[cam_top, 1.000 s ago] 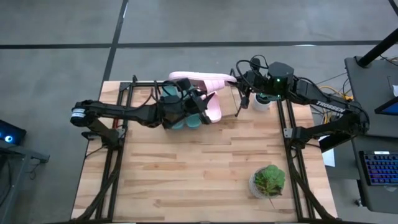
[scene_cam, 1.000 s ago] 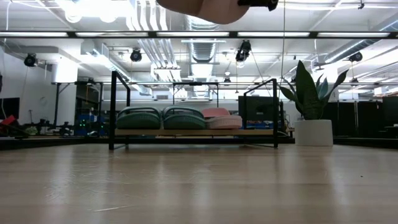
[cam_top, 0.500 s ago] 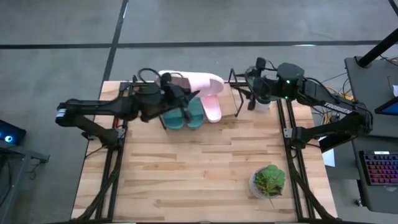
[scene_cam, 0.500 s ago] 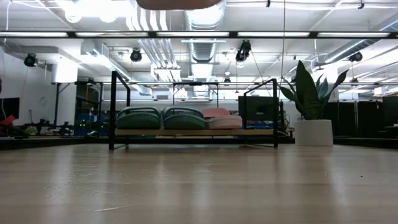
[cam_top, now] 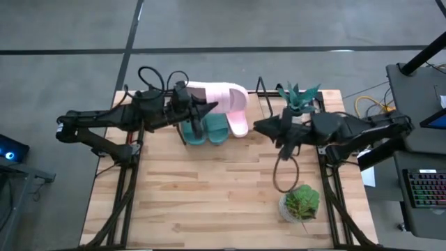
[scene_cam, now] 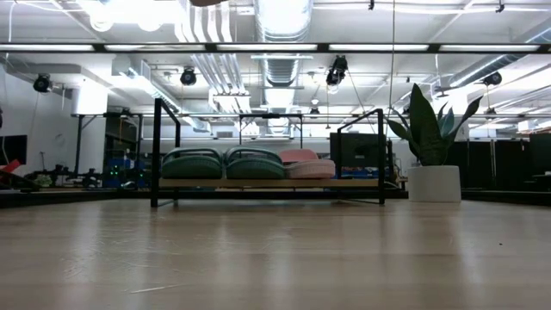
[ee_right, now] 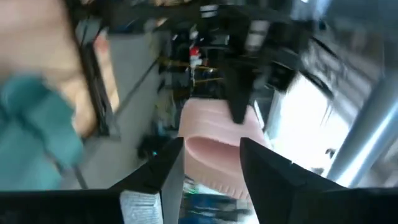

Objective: Pick and place slides into the shelf
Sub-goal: Put the pink slide on the shelf

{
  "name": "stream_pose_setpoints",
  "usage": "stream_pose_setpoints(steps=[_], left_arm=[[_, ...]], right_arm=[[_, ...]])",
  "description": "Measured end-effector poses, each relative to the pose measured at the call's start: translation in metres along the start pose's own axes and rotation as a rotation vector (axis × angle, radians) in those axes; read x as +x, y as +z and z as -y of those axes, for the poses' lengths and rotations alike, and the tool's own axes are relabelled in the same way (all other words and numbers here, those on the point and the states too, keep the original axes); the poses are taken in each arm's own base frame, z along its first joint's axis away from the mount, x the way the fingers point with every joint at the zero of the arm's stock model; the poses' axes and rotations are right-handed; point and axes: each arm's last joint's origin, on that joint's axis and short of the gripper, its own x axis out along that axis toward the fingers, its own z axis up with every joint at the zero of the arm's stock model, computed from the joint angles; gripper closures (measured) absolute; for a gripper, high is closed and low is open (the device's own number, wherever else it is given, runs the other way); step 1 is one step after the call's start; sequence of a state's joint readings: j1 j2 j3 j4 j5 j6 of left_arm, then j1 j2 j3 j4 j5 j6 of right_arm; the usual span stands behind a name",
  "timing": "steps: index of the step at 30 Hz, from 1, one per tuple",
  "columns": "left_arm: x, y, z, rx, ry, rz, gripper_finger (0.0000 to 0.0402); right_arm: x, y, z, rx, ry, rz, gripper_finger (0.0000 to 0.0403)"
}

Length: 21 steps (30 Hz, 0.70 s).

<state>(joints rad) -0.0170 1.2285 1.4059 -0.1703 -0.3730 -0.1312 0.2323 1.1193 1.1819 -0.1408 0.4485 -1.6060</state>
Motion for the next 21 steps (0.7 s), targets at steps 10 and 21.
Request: stream_pose_setpoints(steps=[10,21], left_arm=[[0.000,-0.007,0.000,-0.026,-0.058,-0.067,0.0401],[0.002,-0.009,0.003,-0.039,-0.119,-0.084,0.0401]], right_arm=[[0.032,0.016,-0.025,-0.399,0.128,-0.150,0.0207],[0.048,0.029,-0.023,-0.622,0.104,-0.245,0.0186]])
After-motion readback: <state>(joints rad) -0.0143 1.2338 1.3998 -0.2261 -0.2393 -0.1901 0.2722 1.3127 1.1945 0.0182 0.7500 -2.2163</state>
